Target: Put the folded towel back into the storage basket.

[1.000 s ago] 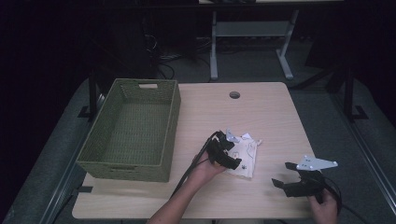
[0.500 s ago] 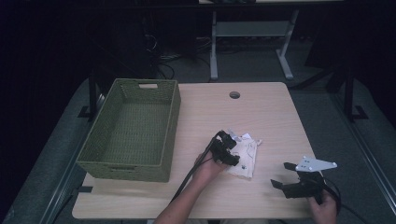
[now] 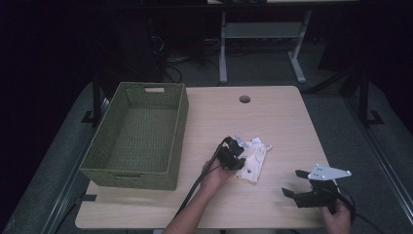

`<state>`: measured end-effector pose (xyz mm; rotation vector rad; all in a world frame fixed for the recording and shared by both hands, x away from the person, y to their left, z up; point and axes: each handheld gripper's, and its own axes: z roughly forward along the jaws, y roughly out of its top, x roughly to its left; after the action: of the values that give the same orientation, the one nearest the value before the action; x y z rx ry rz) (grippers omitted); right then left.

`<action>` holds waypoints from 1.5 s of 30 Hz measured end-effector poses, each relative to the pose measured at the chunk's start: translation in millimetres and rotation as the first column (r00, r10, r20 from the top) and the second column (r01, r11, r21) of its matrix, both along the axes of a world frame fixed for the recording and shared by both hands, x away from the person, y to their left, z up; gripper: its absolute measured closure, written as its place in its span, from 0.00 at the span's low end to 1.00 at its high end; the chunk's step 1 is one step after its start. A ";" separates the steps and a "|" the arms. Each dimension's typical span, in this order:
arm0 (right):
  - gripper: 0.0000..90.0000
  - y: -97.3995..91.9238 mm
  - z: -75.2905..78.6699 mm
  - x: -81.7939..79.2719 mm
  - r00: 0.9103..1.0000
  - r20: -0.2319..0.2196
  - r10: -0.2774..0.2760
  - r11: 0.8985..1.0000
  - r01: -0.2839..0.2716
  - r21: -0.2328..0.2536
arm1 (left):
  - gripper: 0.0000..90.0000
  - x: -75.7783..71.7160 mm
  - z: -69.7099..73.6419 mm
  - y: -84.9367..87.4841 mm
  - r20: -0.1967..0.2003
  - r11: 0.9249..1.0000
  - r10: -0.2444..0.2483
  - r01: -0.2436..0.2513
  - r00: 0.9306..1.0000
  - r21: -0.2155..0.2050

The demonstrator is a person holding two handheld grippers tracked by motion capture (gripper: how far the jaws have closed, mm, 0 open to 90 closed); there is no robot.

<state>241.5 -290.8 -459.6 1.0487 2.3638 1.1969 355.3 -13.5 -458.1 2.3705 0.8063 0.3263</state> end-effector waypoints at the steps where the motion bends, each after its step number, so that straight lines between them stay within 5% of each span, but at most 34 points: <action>1: 0.15 0.4 0.1 -0.2 1.000 -0.004 -0.003 1.000 0.003 0.001 | 0.83 0.0 0.0 0.0 0.000 1.000 0.000 0.000 1.000 0.000; 11: 0.15 -0.1 0.5 -0.5 1.000 -0.001 0.003 1.000 -0.003 0.004 | 0.91 0.6 -0.2 2.0 -0.001 1.000 0.003 -0.003 1.000 -0.010; 16: 0.15 -0.5 0.3 -0.3 1.000 0.003 0.008 1.000 -0.008 0.004 | 0.92 4.2 2.3 12.2 -0.093 0.997 0.011 -0.018 0.996 -0.078; 23: 0.15 -1.0 1.0 -1.8 1.000 0.004 -0.003 1.000 0.003 0.019 | 0.92 2.6 10.6 28.0 -0.161 0.978 -0.008 -0.026 0.987 -0.207; 26: 0.15 -1.8 1.2 -2.5 1.000 0.009 -0.005 1.000 0.005 0.017 | 0.92 1.5 19.2 35.4 -0.173 0.962 -0.013 -0.036 0.985 -0.271; 27: 0.15 -1.8 1.2 -2.5 1.000 0.009 -0.005 1.000 0.005 0.017 | 0.92 1.5 19.2 35.4 -0.173 0.962 -0.013 -0.036 0.985 -0.271; 28: 0.15 -2.2 2.0 -3.3 1.000 0.018 -0.012 1.000 0.012 0.017 | 0.92 0.5 25.7 40.6 -0.187 0.947 -0.024 -0.038 0.982 -0.319; 29: 0.15 -2.2 2.0 -3.3 1.000 0.018 -0.012 1.000 0.012 0.017 | 0.92 0.5 25.7 40.6 -0.187 0.947 -0.024 -0.038 0.982 -0.319; 32: 0.15 -3.7 2.8 -4.2 0.999 0.025 -0.022 1.000 0.022 0.019 | 0.92 -0.4 38.1 54.2 -0.214 0.913 -0.031 -0.059 0.976 -0.404; 33: 0.15 -3.7 2.8 -4.2 0.999 0.025 -0.022 1.000 0.022 0.019 | 0.92 -0.4 38.1 54.2 -0.214 0.913 -0.031 -0.059 0.976 -0.404; 34: 0.15 -4.9 3.5 -5.0 0.999 0.023 -0.028 0.999 0.027 0.038 | 0.92 -1.4 43.9 60.4 -0.224 0.897 -0.038 -0.065 0.974 -0.437; 35: 0.15 -5.2 3.6 -5.2 0.999 0.025 -0.028 0.999 0.027 0.045 | 0.92 -1.4 43.9 60.4 -0.224 0.897 -0.038 -0.065 0.974 -0.437; 36: 0.15 -5.3 3.7 -5.4 0.999 0.026 -0.028 0.998 0.026 0.052 | 0.92 -3.1 49.8 66.4 -0.229 0.883 -0.046 -0.068 0.972 -0.465; 37: 0.15 -5.0 4.0 -6.0 0.999 0.023 -0.028 0.998 0.027 0.056 | 0.92 -3.1 49.8 66.4 -0.229 0.883 -0.046 -0.068 0.972 -0.465; 38: 0.15 -4.2 4.1 -6.6 0.999 0.020 -0.028 0.998 0.027 0.058 | 0.92 -4.0 54.3 71.7 -0.237 0.869 -0.056 -0.069 0.970 -0.490; 39: 0.15 -4.2 4.1 -6.6 0.999 0.020 -0.028 0.998 0.027 0.058 | 0.92 -4.0 54.3 71.7 -0.237 0.869 -0.056 -0.069 0.970 -0.490; 41: 0.15 -1.7 4.0 -6.8 1.000 0.024 -0.020 0.999 0.019 0.051 | 0.92 -4.3 59.6 78.1 -0.270 0.841 -0.079 -0.081 0.959 -0.536; 43: 0.15 -1.2 3.8 -6.7 1.000 0.024 -0.019 0.999 0.018 0.050 | 0.92 -4.1 61.4 79.9 -0.278 0.837 -0.090 -0.079 0.956 -0.542; 45: 0.15 -0.1 3.7 -6.5 1.000 0.021 -0.021 0.998 0.020 0.052 | 0.92 -3.2 67.0 84.7 -0.310 0.825 -0.117 -0.082 0.943 -0.559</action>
<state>235.0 -290.9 -455.8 1.0681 2.3118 1.2620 352.1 71.1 -391.1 1.8745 0.8832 -0.3078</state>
